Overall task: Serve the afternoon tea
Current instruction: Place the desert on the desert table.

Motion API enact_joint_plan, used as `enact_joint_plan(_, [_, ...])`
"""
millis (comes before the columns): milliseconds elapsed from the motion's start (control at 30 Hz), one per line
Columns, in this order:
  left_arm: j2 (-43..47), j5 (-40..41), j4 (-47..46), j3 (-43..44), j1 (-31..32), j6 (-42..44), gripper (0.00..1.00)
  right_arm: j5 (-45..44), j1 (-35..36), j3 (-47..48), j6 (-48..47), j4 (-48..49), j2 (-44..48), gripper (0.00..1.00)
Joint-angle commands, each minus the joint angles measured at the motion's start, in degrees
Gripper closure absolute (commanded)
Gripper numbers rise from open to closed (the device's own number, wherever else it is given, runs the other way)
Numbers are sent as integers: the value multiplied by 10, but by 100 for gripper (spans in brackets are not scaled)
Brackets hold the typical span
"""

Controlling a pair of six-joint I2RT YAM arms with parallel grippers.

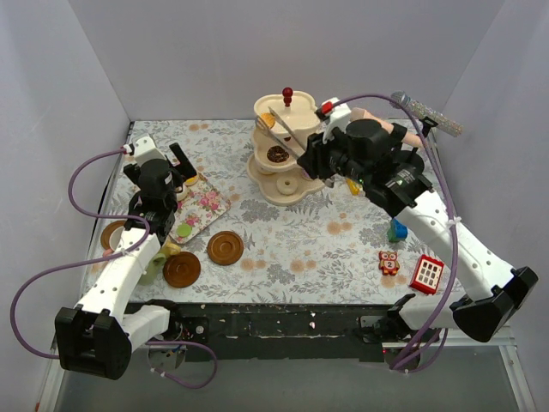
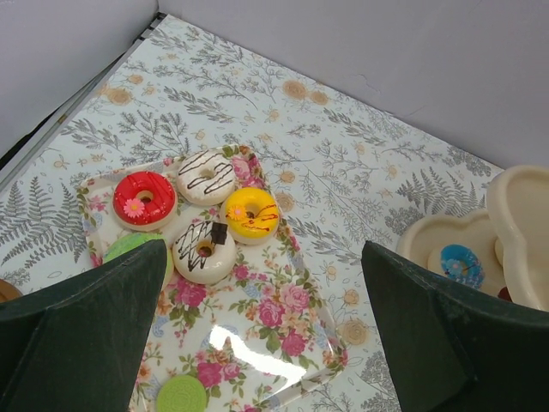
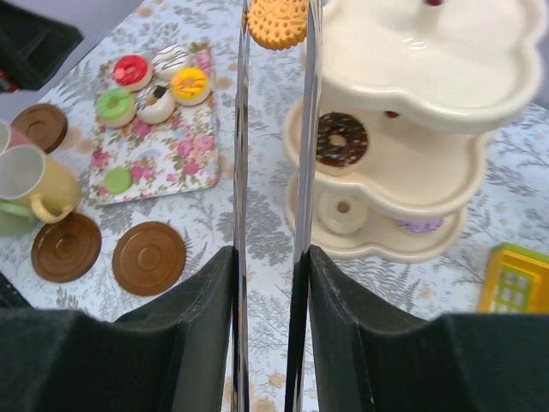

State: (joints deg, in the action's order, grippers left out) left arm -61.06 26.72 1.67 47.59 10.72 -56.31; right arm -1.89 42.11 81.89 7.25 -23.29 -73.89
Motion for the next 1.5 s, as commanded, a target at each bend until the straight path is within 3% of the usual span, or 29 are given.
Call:
enact_joint_plan(0, [12, -7, -7, -5, -1, 6, 2, 15, -40, 71, -21, -32, 7, 83])
enact_joint_plan(333, [10, -25, -9, -7, -1, 6, 2, 95, -104, 190, -16, -92, -80, 83])
enact_joint_plan(767, [10, -35, -9, -6, -1, 9, 2, 80, -106, 303, -20, -114, -191, 83])
enact_joint_plan(1100, [8, -34, -10, -7, 0, 10, 2, 67, -117, 393, -28, -113, -208, 83])
enact_joint_plan(1467, [5, -43, -11, -7, 0, 9, 2, 131, -233, 340, -11, -98, -178, 83])
